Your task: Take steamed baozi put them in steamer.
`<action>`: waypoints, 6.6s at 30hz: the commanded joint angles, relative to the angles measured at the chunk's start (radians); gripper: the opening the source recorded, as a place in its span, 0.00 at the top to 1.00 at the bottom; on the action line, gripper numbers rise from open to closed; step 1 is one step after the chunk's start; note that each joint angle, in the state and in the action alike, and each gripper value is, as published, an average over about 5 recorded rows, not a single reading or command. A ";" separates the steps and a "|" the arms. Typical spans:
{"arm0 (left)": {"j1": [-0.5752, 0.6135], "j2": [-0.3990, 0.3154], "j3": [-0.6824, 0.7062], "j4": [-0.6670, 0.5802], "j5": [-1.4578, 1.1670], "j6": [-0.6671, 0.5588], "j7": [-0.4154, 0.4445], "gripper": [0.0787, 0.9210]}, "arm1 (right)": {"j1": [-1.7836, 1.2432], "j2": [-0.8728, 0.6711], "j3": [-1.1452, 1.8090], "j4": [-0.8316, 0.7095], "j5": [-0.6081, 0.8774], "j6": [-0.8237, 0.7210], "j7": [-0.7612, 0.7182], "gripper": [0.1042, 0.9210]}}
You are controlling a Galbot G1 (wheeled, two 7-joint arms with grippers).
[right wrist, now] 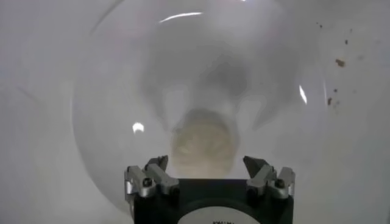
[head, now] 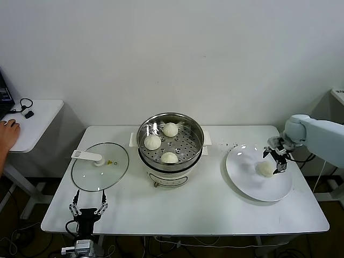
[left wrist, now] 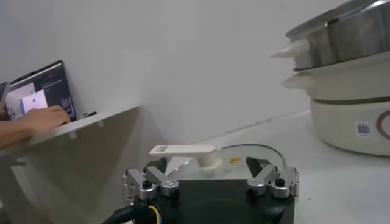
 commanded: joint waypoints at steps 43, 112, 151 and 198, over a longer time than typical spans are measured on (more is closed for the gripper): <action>-0.013 -0.049 0.010 0.005 0.006 0.002 0.001 0.12 | 0.246 -0.003 -0.194 0.098 0.146 -0.010 -0.020 0.41; -0.020 -0.049 0.012 0.018 0.004 0.006 0.009 0.12 | 0.395 0.497 -0.241 0.259 0.626 -0.347 0.075 0.40; -0.013 -0.049 0.013 0.001 0.006 0.008 0.010 0.12 | 0.453 0.390 -0.175 0.304 0.654 -0.354 0.154 0.12; -0.007 -0.049 0.008 -0.012 0.030 0.006 0.003 0.12 | -0.918 -0.344 1.400 1.062 0.498 -0.270 1.035 0.12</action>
